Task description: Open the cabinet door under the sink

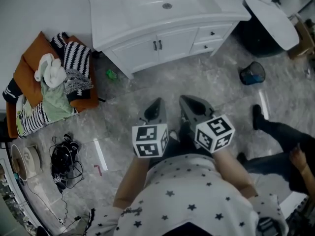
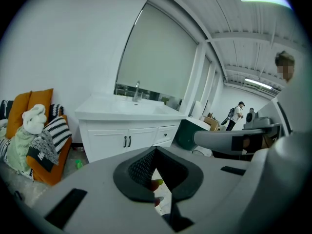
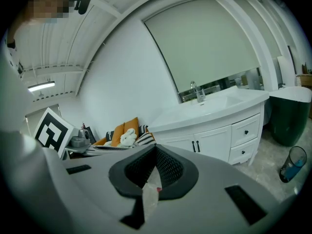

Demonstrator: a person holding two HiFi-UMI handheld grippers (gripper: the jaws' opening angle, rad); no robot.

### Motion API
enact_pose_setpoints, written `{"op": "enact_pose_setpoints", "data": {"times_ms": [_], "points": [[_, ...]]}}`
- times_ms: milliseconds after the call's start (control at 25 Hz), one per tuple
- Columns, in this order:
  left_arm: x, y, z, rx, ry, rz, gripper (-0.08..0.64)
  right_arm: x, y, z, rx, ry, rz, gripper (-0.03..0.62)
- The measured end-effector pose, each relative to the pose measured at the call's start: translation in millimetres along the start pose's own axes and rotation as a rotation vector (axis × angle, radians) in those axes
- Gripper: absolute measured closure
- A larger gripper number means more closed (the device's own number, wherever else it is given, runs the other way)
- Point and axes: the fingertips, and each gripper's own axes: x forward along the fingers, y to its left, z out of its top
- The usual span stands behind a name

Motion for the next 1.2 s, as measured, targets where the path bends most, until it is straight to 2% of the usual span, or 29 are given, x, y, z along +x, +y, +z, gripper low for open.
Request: {"op": "enact_pose_setpoints", "data": {"times_ms": [360, 840, 1200], "points": [[33.3, 4.0, 4.2, 0.003, 0.01, 0.039, 0.563, 20.7, -36.1, 1.0, 0.006, 0.024, 0.006, 0.584], [101.1, 18.8, 17.7, -0.019, 0.028, 0.081, 0.562, 76.4, -95.1, 12.5, -0.031, 0.082, 0.007, 0.584], [151.6, 45.6, 4.4, -0.045, 0.062, 0.132, 0.563, 126.7, -131.7, -0.1, -0.042, 0.115, 0.024, 0.584]]}}
